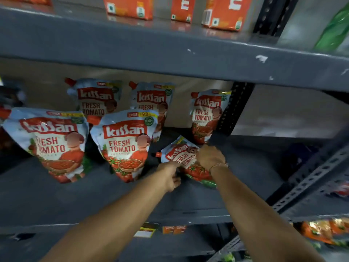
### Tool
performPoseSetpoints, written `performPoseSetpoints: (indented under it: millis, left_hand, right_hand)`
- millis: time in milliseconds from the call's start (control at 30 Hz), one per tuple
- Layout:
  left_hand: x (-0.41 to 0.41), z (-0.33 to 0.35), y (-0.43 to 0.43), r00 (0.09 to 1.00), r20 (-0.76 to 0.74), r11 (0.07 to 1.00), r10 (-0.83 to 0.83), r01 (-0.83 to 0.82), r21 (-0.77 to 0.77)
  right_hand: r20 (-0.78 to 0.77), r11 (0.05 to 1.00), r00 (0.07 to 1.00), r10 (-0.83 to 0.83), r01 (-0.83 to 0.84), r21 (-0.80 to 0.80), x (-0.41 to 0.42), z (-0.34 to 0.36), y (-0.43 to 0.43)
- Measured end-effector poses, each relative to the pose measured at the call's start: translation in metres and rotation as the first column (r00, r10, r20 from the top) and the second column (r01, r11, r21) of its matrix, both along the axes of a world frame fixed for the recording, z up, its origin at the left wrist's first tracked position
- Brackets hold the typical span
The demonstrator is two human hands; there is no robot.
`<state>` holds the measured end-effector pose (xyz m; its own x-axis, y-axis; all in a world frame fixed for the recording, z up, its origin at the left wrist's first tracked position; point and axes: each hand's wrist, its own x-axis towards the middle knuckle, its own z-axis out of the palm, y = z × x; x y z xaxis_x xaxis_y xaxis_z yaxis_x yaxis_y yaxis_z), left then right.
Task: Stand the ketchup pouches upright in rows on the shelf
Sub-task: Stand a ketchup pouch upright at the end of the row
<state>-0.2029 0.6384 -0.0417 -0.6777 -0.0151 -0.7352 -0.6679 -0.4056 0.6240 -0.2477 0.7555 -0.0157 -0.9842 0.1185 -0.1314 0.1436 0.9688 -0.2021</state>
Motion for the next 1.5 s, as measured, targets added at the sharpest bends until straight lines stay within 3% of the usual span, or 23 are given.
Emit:
performPoseSetpoints:
  millis: [67, 200, 267, 333, 433, 533, 633, 733, 800, 900, 1067, 1167, 1233, 1333, 1500]
  left_hand:
    - [-0.003, -0.003, 0.007, 1.000, 0.009, 1.000, 0.022, -0.022, 0.017]
    - [-0.003, -0.003, 0.018, 0.989, -0.031, 0.989, 0.146, -0.145, 0.028]
    - [-0.010, -0.001, 0.019, 0.974, -0.117, 0.978, 0.194, -0.201, -0.047]
    - [-0.017, 0.005, 0.020, 0.940, -0.264, 0.933, 0.215, -0.278, -0.228]
    - [-0.014, 0.021, 0.019, 0.831, -0.553, 0.761, 0.050, -0.391, -0.517]
    - [-0.003, 0.029, 0.013, 0.599, -0.768, 0.652, -0.225, -0.493, -0.576]
    - [0.002, 0.015, 0.009, 0.590, -0.729, 0.558, -0.348, -0.495, -0.666]
    - [0.003, 0.003, 0.010, 0.605, -0.716, 0.547, -0.349, -0.489, -0.680]
    - [0.001, 0.005, 0.010, 0.625, -0.707, 0.553, -0.331, -0.479, -0.682]
    - [-0.002, 0.007, 0.011, 0.620, -0.731, 0.653, -0.285, -0.432, -0.622]
    - [-0.010, 0.021, 0.015, 0.603, -0.787, 0.815, -0.132, -0.385, -0.432]
    - [-0.020, 0.031, 0.018, 0.654, -0.752, 0.912, 0.081, -0.353, -0.208]
    - [-0.027, 0.035, 0.021, 0.679, -0.725, 0.931, 0.111, -0.327, -0.164]
    - [-0.032, 0.040, 0.028, 0.692, -0.716, 0.956, 0.090, -0.262, -0.132]
    - [-0.037, 0.040, 0.039, 0.712, -0.699, 0.980, 0.066, -0.176, -0.087]
  right_hand:
    - [0.099, 0.999, 0.995, -0.013, 0.017, -0.035, -0.004, 0.001, 0.003]
    - [0.050, 0.975, 0.996, -0.076, 0.085, -0.204, -0.002, -0.002, 0.015]
    - [-0.028, 0.948, 0.995, -0.099, 0.085, -0.306, -0.001, 0.000, 0.022]
    - [-0.150, 0.924, 0.984, -0.100, 0.036, -0.380, 0.002, 0.006, 0.026]
    - [-0.401, 0.836, 0.898, -0.182, -0.073, -0.543, 0.014, 0.012, 0.025]
    - [-0.531, 0.740, 0.791, -0.305, -0.154, -0.654, 0.023, 0.004, 0.027]
    - [-0.437, 0.663, 0.848, -0.300, -0.144, -0.734, 0.034, -0.024, 0.029]
    - [-0.337, 0.567, 0.902, -0.270, -0.134, -0.813, 0.040, -0.043, 0.033]
    - [-0.314, 0.457, 0.895, -0.317, -0.146, -0.877, 0.037, -0.037, 0.037]
    - [-0.248, 0.174, 0.891, -0.381, -0.194, -0.965, 0.024, -0.019, 0.043]
    - [-0.146, -0.090, 0.916, -0.373, -0.193, -0.977, -0.003, 0.007, 0.047]
    - [0.007, -0.408, 0.957, -0.290, -0.117, -0.906, -0.009, 0.013, 0.050]
    - [0.026, -0.567, 0.977, -0.213, -0.102, -0.817, -0.009, 0.012, 0.056]
    - [-0.009, -0.638, 0.981, -0.193, -0.132, -0.758, -0.010, 0.009, 0.067]
    - [-0.039, -0.578, 0.967, -0.251, -0.182, -0.795, -0.014, 0.014, 0.080]
